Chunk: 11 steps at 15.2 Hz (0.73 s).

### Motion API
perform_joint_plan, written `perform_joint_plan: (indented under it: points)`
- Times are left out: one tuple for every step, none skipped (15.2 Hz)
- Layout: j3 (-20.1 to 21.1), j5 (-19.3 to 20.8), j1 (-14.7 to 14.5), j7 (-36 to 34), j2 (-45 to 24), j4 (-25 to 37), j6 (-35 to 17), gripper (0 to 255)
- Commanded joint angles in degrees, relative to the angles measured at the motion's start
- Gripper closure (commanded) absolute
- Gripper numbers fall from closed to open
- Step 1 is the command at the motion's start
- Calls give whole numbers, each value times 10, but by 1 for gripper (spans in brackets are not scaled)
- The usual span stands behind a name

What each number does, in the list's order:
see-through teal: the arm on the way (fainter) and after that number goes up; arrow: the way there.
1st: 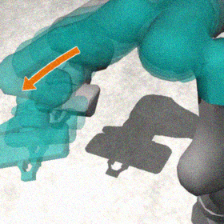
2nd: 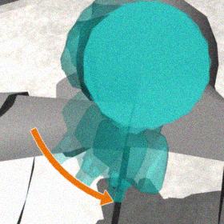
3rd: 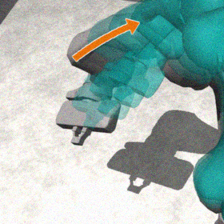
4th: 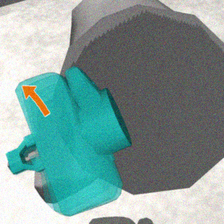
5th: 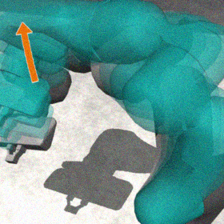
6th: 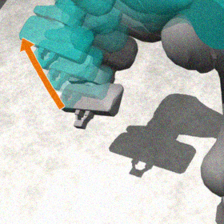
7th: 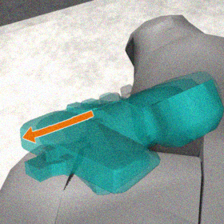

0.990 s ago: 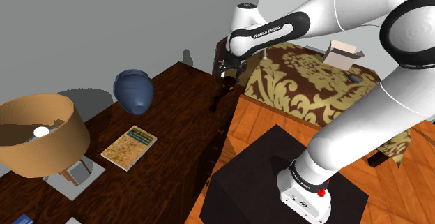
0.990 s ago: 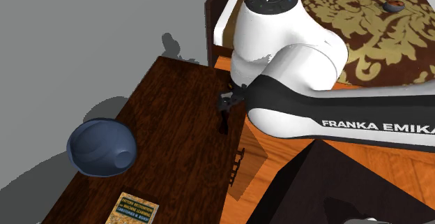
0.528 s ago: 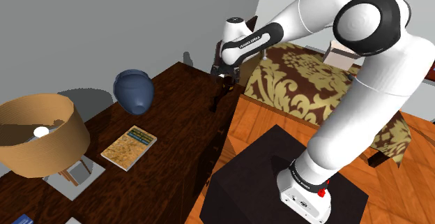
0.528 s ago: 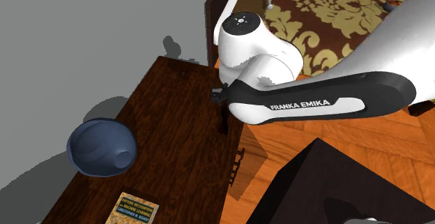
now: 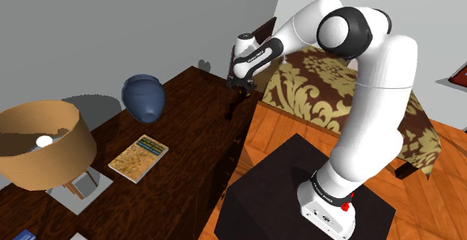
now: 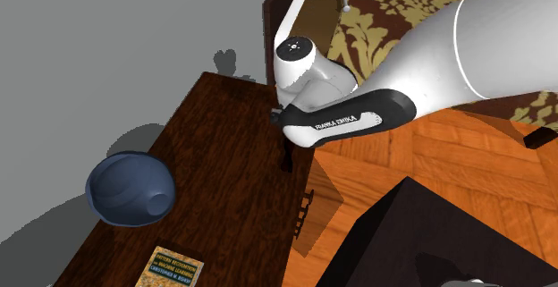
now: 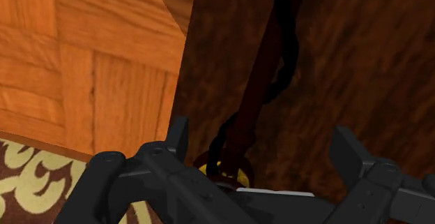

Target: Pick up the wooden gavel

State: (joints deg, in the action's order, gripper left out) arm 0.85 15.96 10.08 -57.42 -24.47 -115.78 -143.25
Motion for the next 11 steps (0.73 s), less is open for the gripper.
perform_joint_plan:
  points:
    - [-12,0,-1,-28,-44,37,-4,0]
    - [-18,-2,-1,-40,-63,53,-6,0]
    - [-23,-4,0,-51,-83,71,-8,0]
    - [-29,-6,0,-62,-103,88,-9,0]
    - [-34,-10,2,-73,-123,106,-10,0]
    - [-39,-13,3,-84,-143,124,-10,0]
    - [-42,-16,4,-91,-158,139,-10,0]
    - [-43,-16,4,-93,-164,140,-14,0]
    - [-43,-15,4,-94,-171,142,-19,0]
    - [-44,-15,4,-95,-177,144,-23,0]
    - [-44,-14,3,-96,-184,146,-27,0]
